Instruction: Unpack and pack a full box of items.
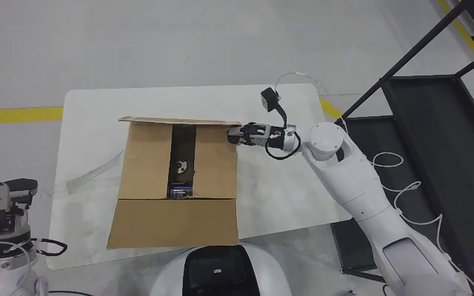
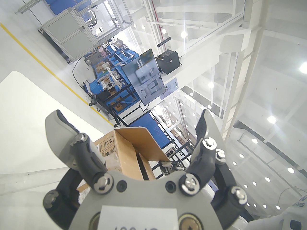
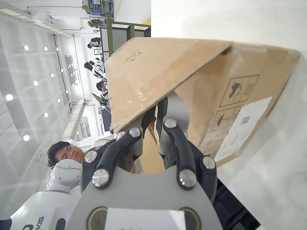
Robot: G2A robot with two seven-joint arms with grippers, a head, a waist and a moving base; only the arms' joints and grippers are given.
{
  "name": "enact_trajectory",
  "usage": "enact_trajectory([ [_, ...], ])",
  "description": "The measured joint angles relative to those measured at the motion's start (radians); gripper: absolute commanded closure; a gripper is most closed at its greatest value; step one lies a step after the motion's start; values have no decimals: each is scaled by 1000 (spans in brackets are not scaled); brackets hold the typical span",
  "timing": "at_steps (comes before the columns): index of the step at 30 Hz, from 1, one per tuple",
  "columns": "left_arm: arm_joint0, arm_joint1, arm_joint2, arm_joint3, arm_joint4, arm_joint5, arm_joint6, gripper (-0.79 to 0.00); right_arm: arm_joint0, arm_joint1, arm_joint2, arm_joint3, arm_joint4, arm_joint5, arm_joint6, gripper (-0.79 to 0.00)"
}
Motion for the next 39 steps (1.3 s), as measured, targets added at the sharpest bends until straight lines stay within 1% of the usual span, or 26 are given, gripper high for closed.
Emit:
enact_trajectory([
  [3, 0, 0, 0, 0, 0, 0, 0, -785, 7, -3, -1, -7, -33, -42, -47, 0],
  [7, 0, 0, 0, 0, 0, 0, 0, -785, 19, -10, -13, -1, -75, -73, -104, 0],
  [11, 0, 0, 0, 0, 0, 0, 0, -785, 49, -23, -50, 36, -196, -131, -207, 0],
  [12, 0, 0, 0, 0, 0, 0, 0, -785, 56, -27, -60, 46, -203, -136, -222, 0],
  [20, 0, 0, 0, 0, 0, 0, 0, -785, 142, -72, -150, 173, -235, -152, -308, 0],
  [26, 0, 0, 0, 0, 0, 0, 0, -785, 191, -102, -198, 252, -275, -138, -375, 0],
  [31, 0, 0, 0, 0, 0, 0, 0, -785, 222, -121, -212, 302, -255, -122, -375, 0],
  [39, 0, 0, 0, 0, 0, 0, 0, -785, 251, -138, -228, 355, -285, -71, -327, 0],
])
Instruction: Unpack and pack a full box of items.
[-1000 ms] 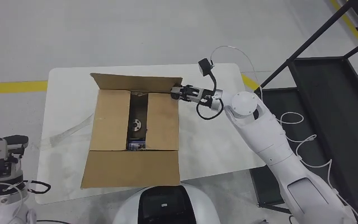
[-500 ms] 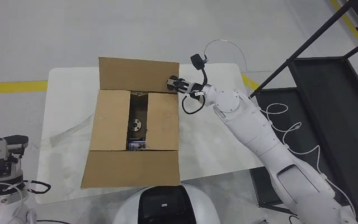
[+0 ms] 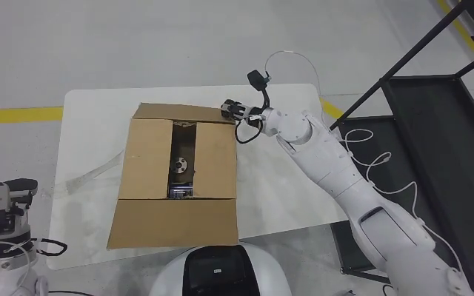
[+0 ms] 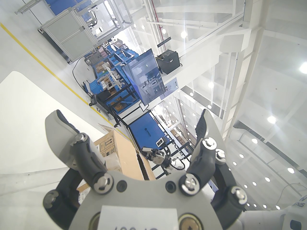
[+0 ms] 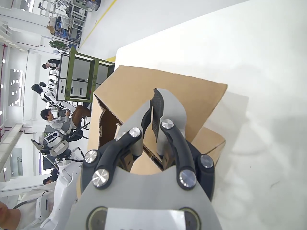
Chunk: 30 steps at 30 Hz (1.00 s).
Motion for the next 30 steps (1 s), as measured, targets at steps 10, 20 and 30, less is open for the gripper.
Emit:
enact_trajectory([
  [10, 0, 0, 0, 0, 0, 0, 0, -785, -29, 14, 89, -109, 88, -9, 125, -92],
  [20, 0, 0, 0, 0, 0, 0, 0, -785, -163, 38, 95, -411, -1, 132, 206, -785],
  [30, 0, 0, 0, 0, 0, 0, 0, -785, -171, 33, 79, -446, -15, 161, 178, -785],
])
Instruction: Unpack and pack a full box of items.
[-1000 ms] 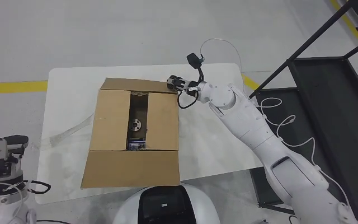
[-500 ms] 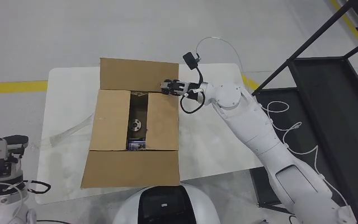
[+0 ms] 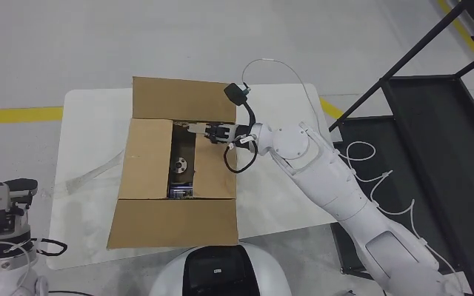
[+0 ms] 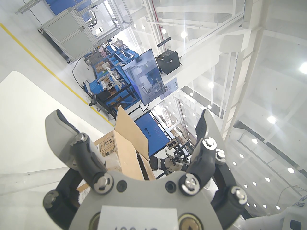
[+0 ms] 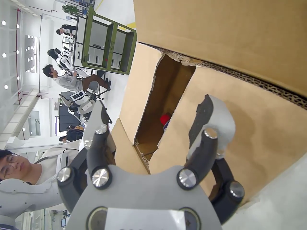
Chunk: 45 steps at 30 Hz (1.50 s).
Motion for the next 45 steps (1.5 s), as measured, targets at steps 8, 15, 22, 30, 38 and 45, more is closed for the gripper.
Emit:
enact_trajectory([
  [8, 0, 0, 0, 0, 0, 0, 0, -785, 0, 0, 0, 0, 0, 0, 0, -785],
  [15, 0, 0, 0, 0, 0, 0, 0, -785, -2, -15, -31, -38, 53, 3, -10, -785],
  [22, 0, 0, 0, 0, 0, 0, 0, -785, 105, -71, -156, 11, 105, 62, -30, -785],
  [30, 0, 0, 0, 0, 0, 0, 0, -785, 231, -147, -264, 217, 147, 123, -80, -785],
  [38, 0, 0, 0, 0, 0, 0, 0, -785, 258, -192, -304, 298, 194, 93, -55, -760],
  [45, 0, 0, 0, 0, 0, 0, 0, -785, 270, -221, -307, 317, 267, 15, 6, -680],
])
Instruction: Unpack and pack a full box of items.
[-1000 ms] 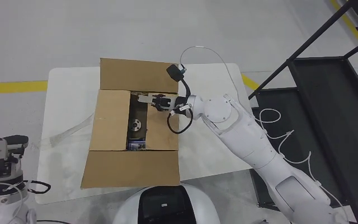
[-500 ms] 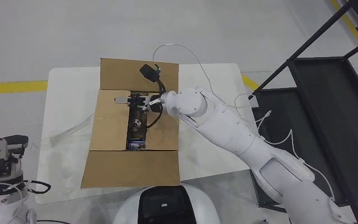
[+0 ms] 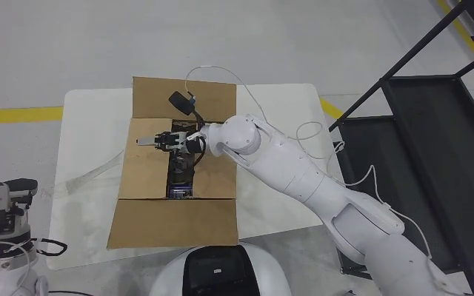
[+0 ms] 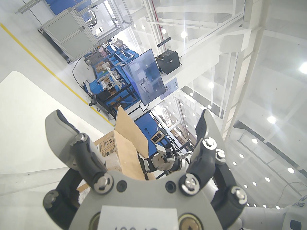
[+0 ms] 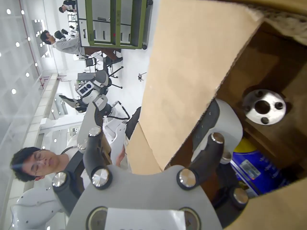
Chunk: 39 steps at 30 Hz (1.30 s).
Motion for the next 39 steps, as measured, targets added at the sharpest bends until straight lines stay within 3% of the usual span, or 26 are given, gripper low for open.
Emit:
enact_trajectory([
  [11, 0, 0, 0, 0, 0, 0, 0, -785, -3, 0, 47, -112, -35, -71, 60, -600],
  [14, 0, 0, 0, 0, 0, 0, 0, -785, -8, -1, 58, -156, -39, -75, 61, -542],
  [17, 0, 0, 0, 0, 0, 0, 0, -785, -6, -7, 56, -180, -49, -78, 48, -434],
  [20, 0, 0, 0, 0, 0, 0, 0, -785, 5, -22, 36, -181, -58, -86, 30, -400],
  [26, 0, 0, 0, 0, 0, 0, 0, -785, 50, -65, -9, -116, -41, -124, -12, -357],
  [35, 0, 0, 0, 0, 0, 0, 0, -785, 125, -148, -67, 73, 21, -188, -80, 0],
  [39, 0, 0, 0, 0, 0, 0, 0, -785, 154, -185, -93, 152, 24, -195, -108, 0],
])
